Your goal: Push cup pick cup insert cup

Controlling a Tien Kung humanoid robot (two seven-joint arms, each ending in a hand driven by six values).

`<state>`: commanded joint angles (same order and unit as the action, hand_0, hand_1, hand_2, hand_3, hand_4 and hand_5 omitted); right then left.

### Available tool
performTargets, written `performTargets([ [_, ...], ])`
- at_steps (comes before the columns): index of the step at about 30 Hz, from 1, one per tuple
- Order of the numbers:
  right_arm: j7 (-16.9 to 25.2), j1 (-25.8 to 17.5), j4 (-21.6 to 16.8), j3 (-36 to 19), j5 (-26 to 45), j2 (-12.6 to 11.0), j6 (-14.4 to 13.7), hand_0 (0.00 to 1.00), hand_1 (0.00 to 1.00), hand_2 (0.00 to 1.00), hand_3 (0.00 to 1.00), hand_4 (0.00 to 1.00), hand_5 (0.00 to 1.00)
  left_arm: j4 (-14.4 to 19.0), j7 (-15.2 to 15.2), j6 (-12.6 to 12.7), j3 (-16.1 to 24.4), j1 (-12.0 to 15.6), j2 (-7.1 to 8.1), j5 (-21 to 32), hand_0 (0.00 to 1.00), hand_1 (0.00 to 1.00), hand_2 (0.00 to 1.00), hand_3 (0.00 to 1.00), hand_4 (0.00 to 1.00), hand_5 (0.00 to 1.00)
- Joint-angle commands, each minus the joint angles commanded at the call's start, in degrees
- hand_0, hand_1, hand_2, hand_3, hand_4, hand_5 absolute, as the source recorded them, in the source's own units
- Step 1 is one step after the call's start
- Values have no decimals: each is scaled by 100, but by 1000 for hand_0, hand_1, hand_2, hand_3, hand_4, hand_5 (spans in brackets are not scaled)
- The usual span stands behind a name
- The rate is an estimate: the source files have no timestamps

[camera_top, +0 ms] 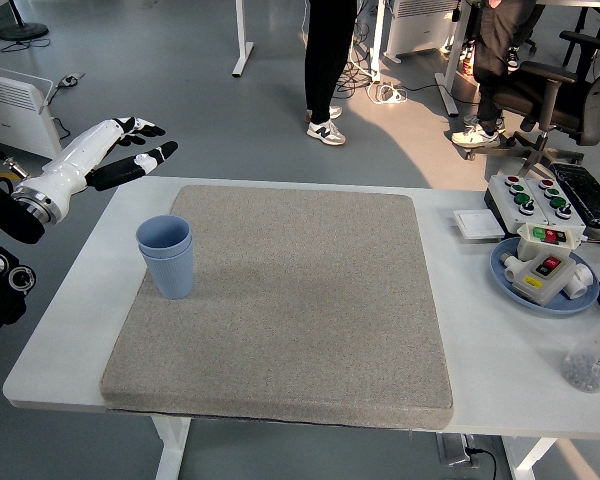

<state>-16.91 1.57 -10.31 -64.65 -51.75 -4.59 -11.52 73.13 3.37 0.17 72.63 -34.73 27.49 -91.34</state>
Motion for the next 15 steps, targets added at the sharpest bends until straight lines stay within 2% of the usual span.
performTargets([
  [2,7,6,0,-82,-71,3,-9,528,547,594,641,210,801,371,-167,330,477,478,-205,474,682,681,651,629,648,877],
  [3,7,10,0,-119,-120,2,-7,527,547,593,641,210,802,560,-273,470,711,718,-306,722,722,725,710,657,671,898],
  [7,14,35,0,-215,-236,0,-1,527,547,593,641,210,802,1221,-674,696,1322,1622,-683,1661,722,725,710,657,671,898],
  [8,10,49,0,-259,-290,-1,3,527,547,593,641,210,802,1362,-740,681,1458,1845,-822,1885,722,725,710,657,671,898],
  [9,9,54,0,-274,-308,-2,4,528,547,593,640,209,805,1424,-763,676,1516,2106,-882,2146,824,846,824,749,712,998],
  [10,3,68,0,-306,-377,-6,14,528,547,593,640,209,805,1367,-705,508,1641,2356,-960,2406,824,846,824,749,712,998],
  [12,-3,80,0,-330,-435,-10,23,528,547,593,640,209,805,1307,-666,206,1771,2803,-1014,2853,824,846,824,749,712,998],
  [14,-11,131,0,-318,-526,-28,48,528,547,593,640,209,805,1284,-857,270,1950,3308,-1105,3375,824,846,824,749,712,998],
  [15,-11,135,0,-318,-537,-30,51,527,547,592,637,206,811,1290,-899,298,1970,3517,-1118,3598,892,903,905,836,733,998],
])
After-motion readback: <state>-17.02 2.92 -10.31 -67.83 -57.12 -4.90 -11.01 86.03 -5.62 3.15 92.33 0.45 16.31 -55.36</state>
